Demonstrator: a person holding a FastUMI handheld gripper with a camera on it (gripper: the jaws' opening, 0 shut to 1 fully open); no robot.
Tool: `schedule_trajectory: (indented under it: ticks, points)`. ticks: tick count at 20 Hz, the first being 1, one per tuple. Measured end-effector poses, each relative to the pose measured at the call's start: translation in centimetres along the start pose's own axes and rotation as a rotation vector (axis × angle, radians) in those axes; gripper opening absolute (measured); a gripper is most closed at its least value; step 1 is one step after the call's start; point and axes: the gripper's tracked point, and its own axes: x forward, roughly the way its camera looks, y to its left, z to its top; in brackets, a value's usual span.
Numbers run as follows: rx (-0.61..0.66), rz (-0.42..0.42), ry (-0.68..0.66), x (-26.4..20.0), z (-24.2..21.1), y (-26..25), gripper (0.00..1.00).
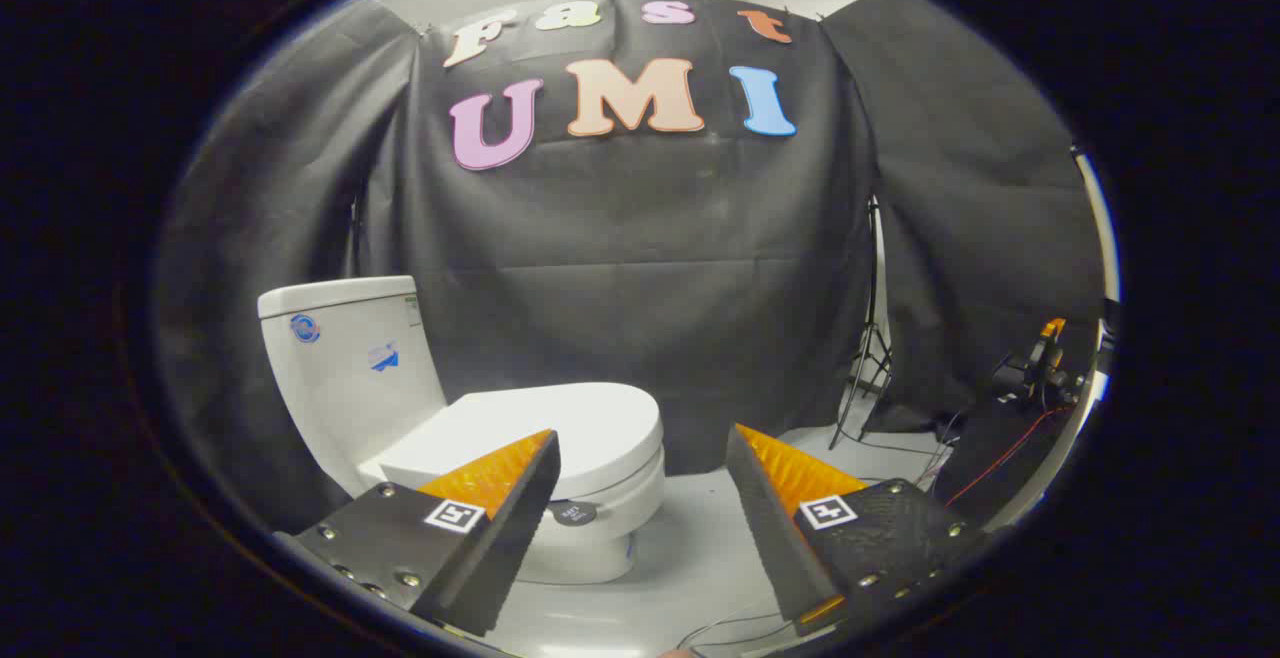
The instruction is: Open the toilet lid.
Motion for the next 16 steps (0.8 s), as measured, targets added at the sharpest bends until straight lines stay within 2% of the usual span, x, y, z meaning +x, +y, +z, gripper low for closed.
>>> schedule_trajectory:
  ticks: [8, 13, 16]
  points:
    - [0.047, -0.031, 0.024, 1.3, -0.6, 0.2, 0.99]
    - [-0.023, -0.054, 0.013, 1.8, -0.5, 0.8, 0.99]
    - [-0.013, -0.046, 0.017, 2.1, -0.5, 1.5, 0.99]
